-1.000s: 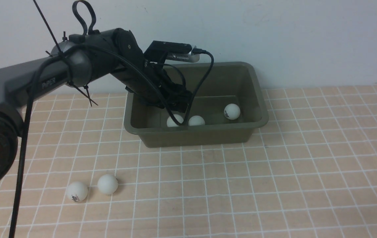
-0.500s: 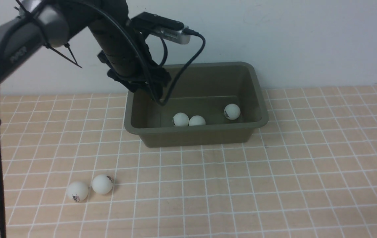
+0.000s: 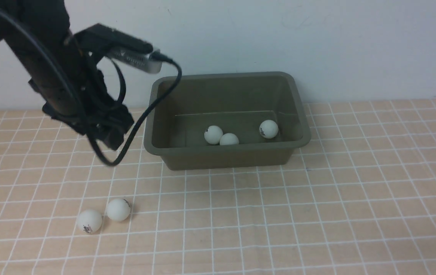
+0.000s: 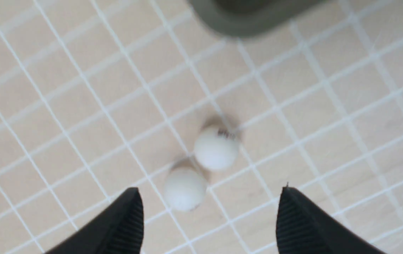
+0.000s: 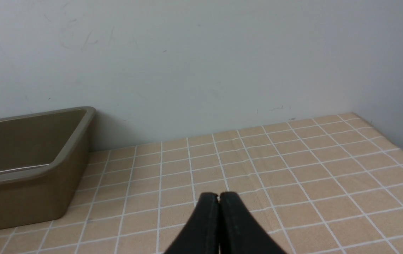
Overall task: Put the table tennis balls into the box on the light coffee tablecloth.
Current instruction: 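Reach for and grasp a ping pong ball on the table beside the basket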
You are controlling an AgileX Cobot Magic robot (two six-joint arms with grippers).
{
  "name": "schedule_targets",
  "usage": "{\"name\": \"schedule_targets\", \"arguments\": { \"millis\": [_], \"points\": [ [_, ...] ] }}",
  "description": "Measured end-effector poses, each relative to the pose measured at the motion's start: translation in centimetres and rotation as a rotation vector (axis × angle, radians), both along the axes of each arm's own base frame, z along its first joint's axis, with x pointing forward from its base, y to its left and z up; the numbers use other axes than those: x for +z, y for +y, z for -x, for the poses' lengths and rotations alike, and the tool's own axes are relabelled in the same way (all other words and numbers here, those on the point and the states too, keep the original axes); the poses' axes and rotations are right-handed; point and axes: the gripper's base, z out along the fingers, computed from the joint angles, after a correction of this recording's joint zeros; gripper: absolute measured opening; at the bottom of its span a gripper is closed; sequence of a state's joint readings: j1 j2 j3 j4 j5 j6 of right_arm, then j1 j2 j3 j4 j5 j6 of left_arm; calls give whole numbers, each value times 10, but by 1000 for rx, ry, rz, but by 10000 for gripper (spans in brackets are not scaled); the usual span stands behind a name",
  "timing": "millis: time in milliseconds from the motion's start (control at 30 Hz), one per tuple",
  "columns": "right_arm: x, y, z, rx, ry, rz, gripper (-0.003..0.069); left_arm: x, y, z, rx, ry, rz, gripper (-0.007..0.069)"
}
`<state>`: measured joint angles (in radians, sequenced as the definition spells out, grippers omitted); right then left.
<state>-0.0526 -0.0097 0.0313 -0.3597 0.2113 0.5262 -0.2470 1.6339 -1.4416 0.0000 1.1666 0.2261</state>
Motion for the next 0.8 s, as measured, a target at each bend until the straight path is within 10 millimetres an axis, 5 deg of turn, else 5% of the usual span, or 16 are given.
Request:
{"name": "schedule_targets", "arguments": {
  "millis": [233,800],
  "points": [
    [0,0,0,0,0,0,-13,-68,6,18,-32,-49,0,417],
    [0,0,0,0,0,0,-13,-153,0,-7,-32,31,-19,417]
  ]
}}
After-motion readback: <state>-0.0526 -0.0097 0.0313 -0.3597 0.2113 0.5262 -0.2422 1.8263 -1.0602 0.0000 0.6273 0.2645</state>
